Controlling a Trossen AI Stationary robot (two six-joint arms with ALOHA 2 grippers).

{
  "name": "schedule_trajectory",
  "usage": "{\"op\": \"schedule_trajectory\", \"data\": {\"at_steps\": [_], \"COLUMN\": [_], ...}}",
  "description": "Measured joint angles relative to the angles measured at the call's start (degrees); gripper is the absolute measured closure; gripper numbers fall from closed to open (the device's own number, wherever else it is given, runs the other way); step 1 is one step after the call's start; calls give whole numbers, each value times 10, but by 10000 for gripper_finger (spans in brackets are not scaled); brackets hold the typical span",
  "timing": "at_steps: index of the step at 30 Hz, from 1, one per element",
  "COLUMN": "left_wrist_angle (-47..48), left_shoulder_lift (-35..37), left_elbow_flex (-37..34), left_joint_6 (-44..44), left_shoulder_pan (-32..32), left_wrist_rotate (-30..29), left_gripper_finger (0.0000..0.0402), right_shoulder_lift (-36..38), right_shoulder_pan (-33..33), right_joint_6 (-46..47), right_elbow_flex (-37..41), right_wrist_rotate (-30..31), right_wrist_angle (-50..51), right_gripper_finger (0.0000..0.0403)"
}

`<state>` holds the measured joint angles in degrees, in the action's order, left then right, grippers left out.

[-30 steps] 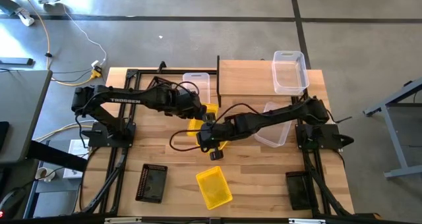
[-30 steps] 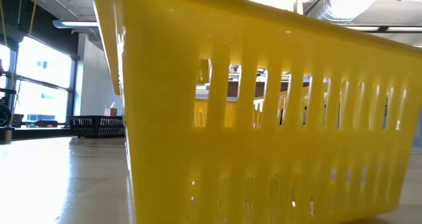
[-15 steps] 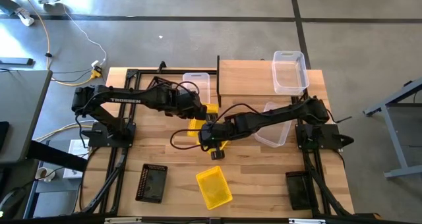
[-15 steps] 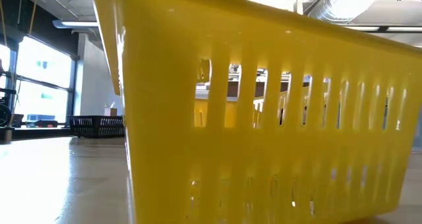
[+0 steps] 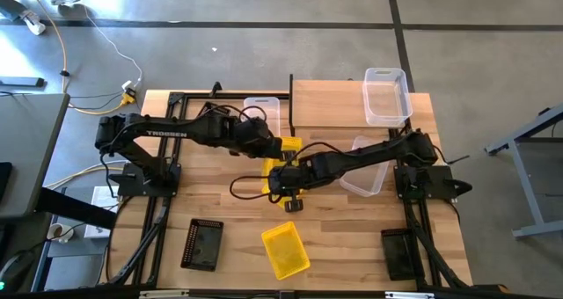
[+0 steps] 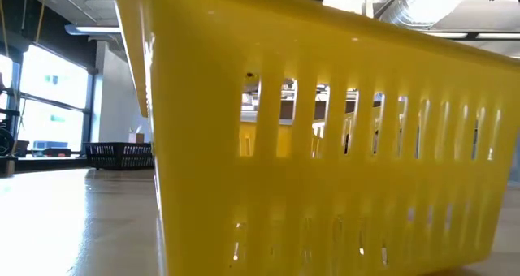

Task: Stack baskets on shelf by color
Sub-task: Put the top left yellow bin on the shelf

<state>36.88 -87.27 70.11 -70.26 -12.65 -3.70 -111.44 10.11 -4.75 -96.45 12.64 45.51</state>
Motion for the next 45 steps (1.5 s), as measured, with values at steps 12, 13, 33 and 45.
{"op": "schedule_trajectory", "data": {"at_steps": [12,13,33,45], "left_wrist_angle": [-18,-18,-26,-134], "left_shoulder_lift": [-1,-1,4,32], "left_elbow_flex": [-2,-2,-1,0], "left_joint_6": [20,22,130,284], "left_shoulder_pan": [0,0,-28,-112], "left_wrist_rotate": [-1,-4,7,62], "left_gripper_finger": [400,398,266,265], "right_shoulder_lift": [4,4,41,81], "right_shoulder_pan": [2,1,0,-11], "right_joint_6": [0,0,107,255], "right_elbow_flex": [-2,-2,-2,-2], "right_wrist_rotate": [20,22,19,31], "right_wrist_angle": [12,13,70,121], "right_gripper_finger": [395,398,403,403]}}
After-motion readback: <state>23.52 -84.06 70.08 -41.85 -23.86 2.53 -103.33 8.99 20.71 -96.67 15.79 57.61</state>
